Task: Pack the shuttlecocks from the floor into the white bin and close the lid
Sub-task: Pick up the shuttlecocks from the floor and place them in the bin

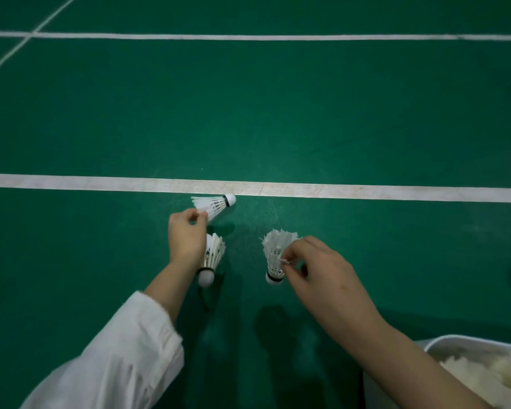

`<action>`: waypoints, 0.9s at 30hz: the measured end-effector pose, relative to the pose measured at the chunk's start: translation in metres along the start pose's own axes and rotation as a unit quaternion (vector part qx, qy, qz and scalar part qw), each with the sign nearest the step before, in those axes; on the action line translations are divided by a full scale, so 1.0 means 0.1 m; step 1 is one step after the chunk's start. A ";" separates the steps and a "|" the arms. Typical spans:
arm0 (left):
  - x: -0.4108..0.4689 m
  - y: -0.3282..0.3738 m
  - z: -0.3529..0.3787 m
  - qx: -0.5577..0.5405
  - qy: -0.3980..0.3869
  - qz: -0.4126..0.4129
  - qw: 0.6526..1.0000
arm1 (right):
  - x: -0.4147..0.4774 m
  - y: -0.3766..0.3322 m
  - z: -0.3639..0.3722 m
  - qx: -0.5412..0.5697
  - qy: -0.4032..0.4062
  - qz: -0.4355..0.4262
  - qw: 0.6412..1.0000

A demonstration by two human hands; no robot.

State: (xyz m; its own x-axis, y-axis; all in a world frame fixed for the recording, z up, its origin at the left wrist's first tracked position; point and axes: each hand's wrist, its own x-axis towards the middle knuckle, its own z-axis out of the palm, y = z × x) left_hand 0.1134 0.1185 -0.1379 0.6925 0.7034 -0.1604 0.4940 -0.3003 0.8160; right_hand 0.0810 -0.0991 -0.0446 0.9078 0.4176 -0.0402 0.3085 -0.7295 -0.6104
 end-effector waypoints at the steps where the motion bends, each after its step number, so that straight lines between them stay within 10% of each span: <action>1: -0.14 0.09 -0.08 0.006 -0.015 0.051 0.999 | -0.03 0.00 -0.04 0.006 0.003 -0.005 1.000; 13: -2.15 1.45 -0.53 0.042 -0.163 0.458 0.873 | -1.25 0.24 -1.57 -0.034 0.010 -0.042 0.998; 27: -3.51 1.57 0.02 0.096 -0.356 0.531 0.763 | -3.14 1.04 -1.85 0.020 0.074 0.264 0.961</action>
State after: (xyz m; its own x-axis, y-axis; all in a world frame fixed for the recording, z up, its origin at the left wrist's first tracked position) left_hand -0.0512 -0.1769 0.0450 0.8320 -0.5100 0.2184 -0.5242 -0.5940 0.6102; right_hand -0.1196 -0.4058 0.0508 0.9663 -0.0891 -0.2416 -0.2147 -0.7965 -0.5652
